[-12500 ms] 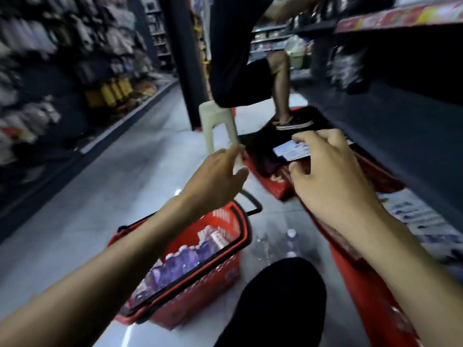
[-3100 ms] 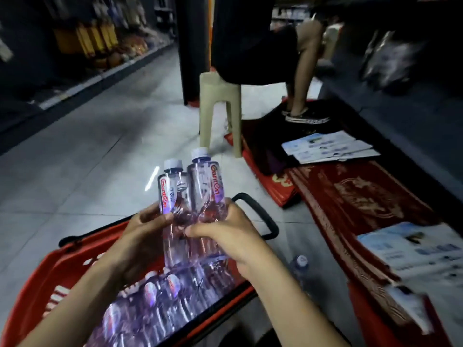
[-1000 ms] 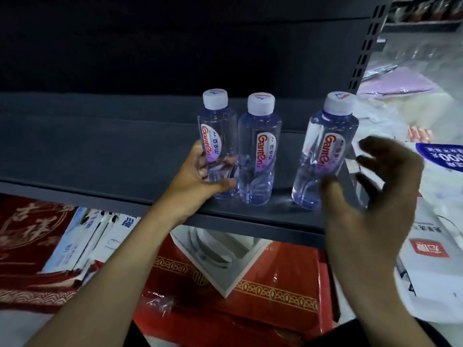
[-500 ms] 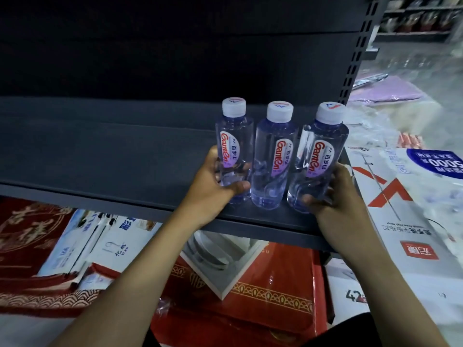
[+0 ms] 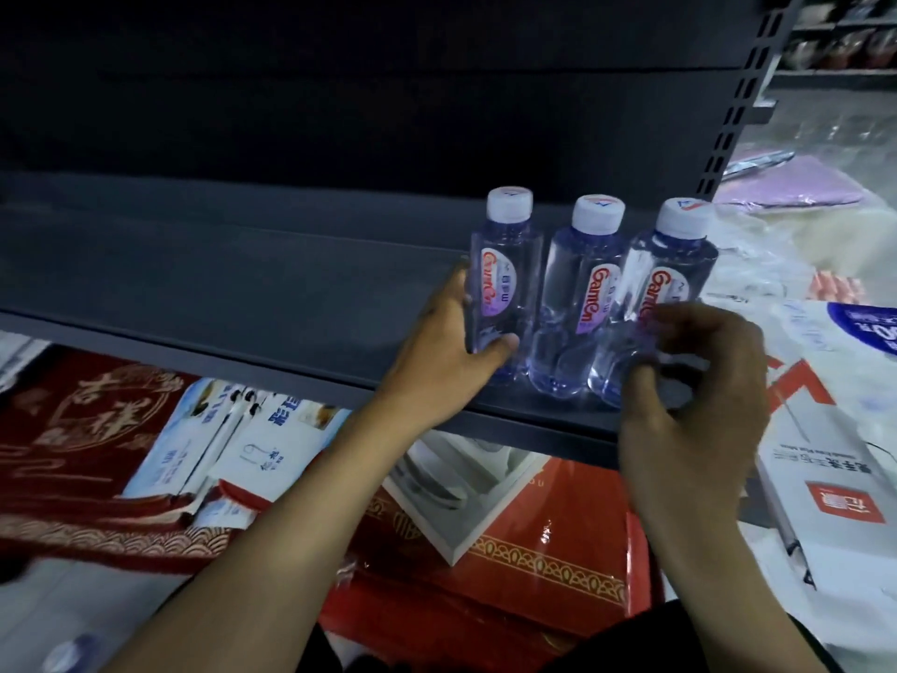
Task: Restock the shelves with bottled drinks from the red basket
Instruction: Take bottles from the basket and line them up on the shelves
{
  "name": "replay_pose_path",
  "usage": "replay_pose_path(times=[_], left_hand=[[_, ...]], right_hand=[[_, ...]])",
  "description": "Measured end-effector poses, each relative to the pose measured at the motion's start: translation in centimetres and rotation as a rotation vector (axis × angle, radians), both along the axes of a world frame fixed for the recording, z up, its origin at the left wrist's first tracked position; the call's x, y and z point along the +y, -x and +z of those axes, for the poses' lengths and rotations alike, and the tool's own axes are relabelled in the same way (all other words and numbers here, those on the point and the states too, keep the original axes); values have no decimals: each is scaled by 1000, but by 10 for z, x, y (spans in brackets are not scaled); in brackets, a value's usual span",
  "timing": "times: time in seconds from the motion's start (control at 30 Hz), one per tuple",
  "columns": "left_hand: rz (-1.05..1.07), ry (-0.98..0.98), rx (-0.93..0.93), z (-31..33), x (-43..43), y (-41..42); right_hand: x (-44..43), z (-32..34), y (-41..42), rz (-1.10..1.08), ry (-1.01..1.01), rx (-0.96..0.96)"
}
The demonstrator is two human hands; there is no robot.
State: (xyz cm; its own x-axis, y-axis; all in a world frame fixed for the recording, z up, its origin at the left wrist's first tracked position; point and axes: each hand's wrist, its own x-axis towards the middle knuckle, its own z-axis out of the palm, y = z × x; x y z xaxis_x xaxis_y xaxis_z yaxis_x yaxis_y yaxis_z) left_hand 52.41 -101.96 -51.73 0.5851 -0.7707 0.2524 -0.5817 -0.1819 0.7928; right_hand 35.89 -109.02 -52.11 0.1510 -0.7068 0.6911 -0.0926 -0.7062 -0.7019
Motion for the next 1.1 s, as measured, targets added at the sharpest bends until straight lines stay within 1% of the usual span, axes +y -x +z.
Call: replay_pose_path(times=[0.1, 0.17, 0.2, 0.27, 0.4, 0.5, 0.6, 0.67, 0.77, 0.87, 1.0, 1.07, 1.1], left_hand=[[123, -209, -298, 3, 27, -3], [214, -286, -412, 1, 51, -11], [278, -314, -439, 2, 65, -17], [440, -344, -457, 4, 97, -28], [718, -414, -413, 12, 168, -44], [875, -513, -427, 21, 225, -48], [1042, -572, -412, 26, 279, -50], [1122, -609, -371, 17, 317, -48], [1263, -670, -250, -9, 386, -40], [1371, -737, -27, -25, 461, -32], [1569, -725, 120, -35, 551, -3], [1635, -704, 257, -48, 588, 18], [1636, -697, 358, -54, 600, 25]], right_hand=[[21, 2, -27, 133, -7, 14], [41, 2, -46, 222, 7, 33], [51, 2, -56, 271, 3, 48], [73, 3, -79, 362, -73, 88], [126, 15, -132, 535, -240, 157], [176, 20, -157, 712, -231, 170], [221, 11, -174, 857, -153, 284], [248, 7, -183, 924, -116, 335], [291, 5, -193, 1013, -72, 397], [348, -3, -203, 1139, -17, 434], [439, -31, -206, 1377, 44, 553], [489, -46, -203, 1502, 64, 592], [510, -53, -201, 1548, 84, 627]])
